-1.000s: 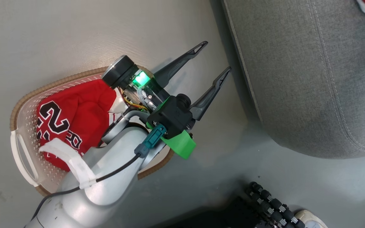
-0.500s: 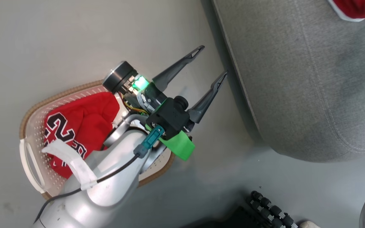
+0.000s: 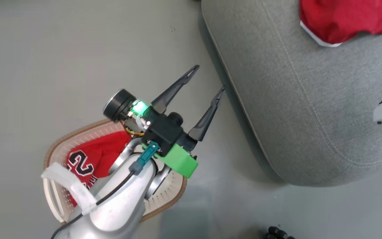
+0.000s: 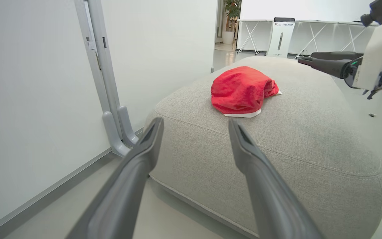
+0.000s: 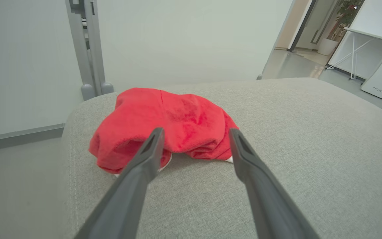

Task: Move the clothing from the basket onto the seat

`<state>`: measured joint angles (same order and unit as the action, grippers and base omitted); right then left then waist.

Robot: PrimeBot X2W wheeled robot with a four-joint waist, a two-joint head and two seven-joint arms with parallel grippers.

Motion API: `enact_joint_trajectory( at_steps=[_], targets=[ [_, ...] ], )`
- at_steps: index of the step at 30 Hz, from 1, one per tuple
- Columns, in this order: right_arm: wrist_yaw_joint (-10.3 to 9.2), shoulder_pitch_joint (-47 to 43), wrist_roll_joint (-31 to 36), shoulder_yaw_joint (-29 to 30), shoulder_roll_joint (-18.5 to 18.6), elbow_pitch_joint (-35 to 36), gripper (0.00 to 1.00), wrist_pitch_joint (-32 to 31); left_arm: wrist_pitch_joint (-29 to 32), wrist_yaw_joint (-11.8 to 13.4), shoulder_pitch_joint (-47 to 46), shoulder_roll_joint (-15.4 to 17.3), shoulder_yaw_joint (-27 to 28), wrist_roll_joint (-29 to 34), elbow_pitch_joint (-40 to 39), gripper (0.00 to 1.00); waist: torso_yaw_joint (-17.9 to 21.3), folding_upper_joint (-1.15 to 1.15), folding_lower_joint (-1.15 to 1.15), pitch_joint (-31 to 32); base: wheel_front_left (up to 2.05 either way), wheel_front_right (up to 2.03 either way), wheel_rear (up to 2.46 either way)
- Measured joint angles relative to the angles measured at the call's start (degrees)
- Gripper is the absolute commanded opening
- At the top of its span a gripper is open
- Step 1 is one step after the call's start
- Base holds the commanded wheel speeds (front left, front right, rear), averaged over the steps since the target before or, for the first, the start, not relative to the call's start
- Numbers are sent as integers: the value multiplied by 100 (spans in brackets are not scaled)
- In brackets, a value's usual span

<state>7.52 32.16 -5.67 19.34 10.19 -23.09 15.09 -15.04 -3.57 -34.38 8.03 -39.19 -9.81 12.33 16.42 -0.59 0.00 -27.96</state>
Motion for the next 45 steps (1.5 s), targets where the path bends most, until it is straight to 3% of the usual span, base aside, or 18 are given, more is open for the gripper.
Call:
enact_joint_trajectory(
  at_steps=[9, 19, 32, 45],
  targets=[
    [0, -557, -143, -597, -78, 772, 100, 0, -1, 203, 644, -10, 582, -129, -212, 100, -230, 0, 0, 753, 0, 0, 0],
    [0, -873, -250, -1303, -244, 1232, 100, 0, -1, 336, 1200, -104, 1404, -174, -336, 100, -918, 0, 0, 1183, 0, 0, 0],
    [0, -1338, -233, -1703, -420, 1341, 100, 0, -4, 352, 1903, -236, 2515, -157, -312, 100, -1760, 0, 0, 1648, 0, 0, 0],
    [0, -2257, -178, -1844, -668, 1673, 100, 0, -10, 256, 2618, -388, 3401, -22, -253, 100, -2093, 0, 0, 2173, 0, 0, 0]
  ],
)
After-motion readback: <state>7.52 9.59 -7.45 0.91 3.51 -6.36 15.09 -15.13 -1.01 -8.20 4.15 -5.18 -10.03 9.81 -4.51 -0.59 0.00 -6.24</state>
